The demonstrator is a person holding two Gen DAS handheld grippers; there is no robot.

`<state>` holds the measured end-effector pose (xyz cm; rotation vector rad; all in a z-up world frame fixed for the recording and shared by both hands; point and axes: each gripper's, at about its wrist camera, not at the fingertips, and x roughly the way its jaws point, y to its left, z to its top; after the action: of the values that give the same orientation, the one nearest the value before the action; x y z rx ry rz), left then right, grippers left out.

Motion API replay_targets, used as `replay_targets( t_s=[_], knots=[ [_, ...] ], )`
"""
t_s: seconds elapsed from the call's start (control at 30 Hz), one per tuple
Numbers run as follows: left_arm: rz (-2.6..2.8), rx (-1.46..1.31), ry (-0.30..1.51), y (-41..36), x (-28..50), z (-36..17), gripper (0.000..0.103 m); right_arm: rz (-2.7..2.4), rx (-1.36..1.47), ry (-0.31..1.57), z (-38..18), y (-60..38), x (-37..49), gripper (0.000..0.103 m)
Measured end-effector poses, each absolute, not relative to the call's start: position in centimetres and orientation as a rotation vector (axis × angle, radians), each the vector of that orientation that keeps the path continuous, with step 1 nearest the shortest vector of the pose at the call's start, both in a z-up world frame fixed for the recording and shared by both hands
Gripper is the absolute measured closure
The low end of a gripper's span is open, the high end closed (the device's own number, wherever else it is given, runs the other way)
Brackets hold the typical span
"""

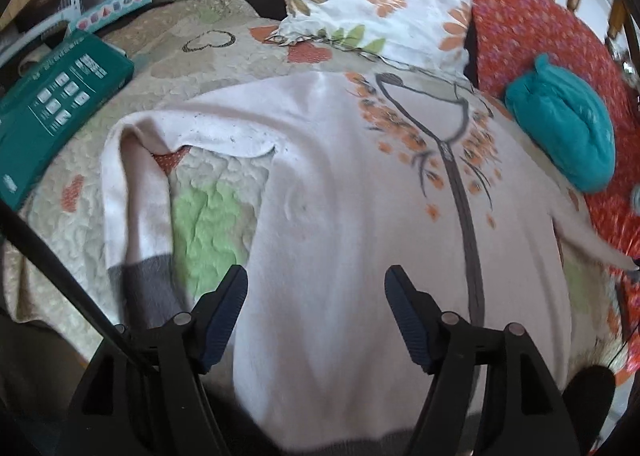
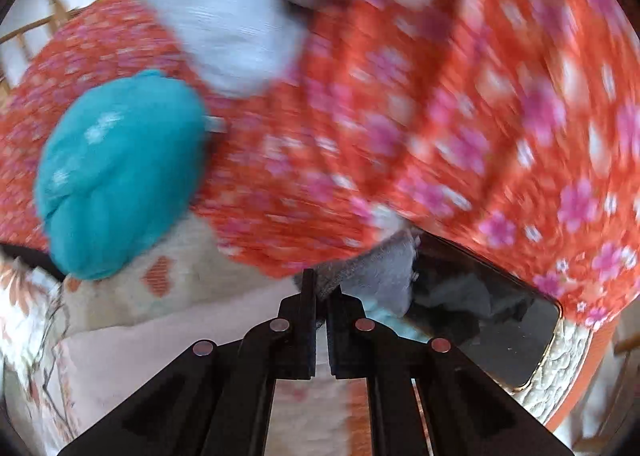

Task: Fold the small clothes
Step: 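Grasp the grey cuff of the cardigan sleeve with the right tool, then fold the sleeve across the cardigan body with the right tool and release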

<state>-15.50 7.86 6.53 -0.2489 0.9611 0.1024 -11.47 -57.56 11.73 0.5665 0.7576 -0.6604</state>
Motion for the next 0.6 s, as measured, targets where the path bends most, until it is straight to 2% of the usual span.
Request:
replay_targets(
  t_s=[0.27, 0.4, 0.6],
  knots=[
    [0.004, -0.408, 0.886, 11.1, -14.7, 4.5, 0.033, -0.188, 0.447, 0.806, 15.7, -41.1, -2.7, 0.098],
    [-0.025, -0.472, 0.848, 12.8, -15.5, 3.5, 0.033, 0.051, 0.416, 0.87, 15.2, -30.8, 0.4, 0.098],
    [-0.095, -0.771, 0.808, 16.9, -15.6, 1.6, 0.029, 0.26, 0.308, 0.973, 12.2, -16.0, 3.6, 0.098]
  ],
)
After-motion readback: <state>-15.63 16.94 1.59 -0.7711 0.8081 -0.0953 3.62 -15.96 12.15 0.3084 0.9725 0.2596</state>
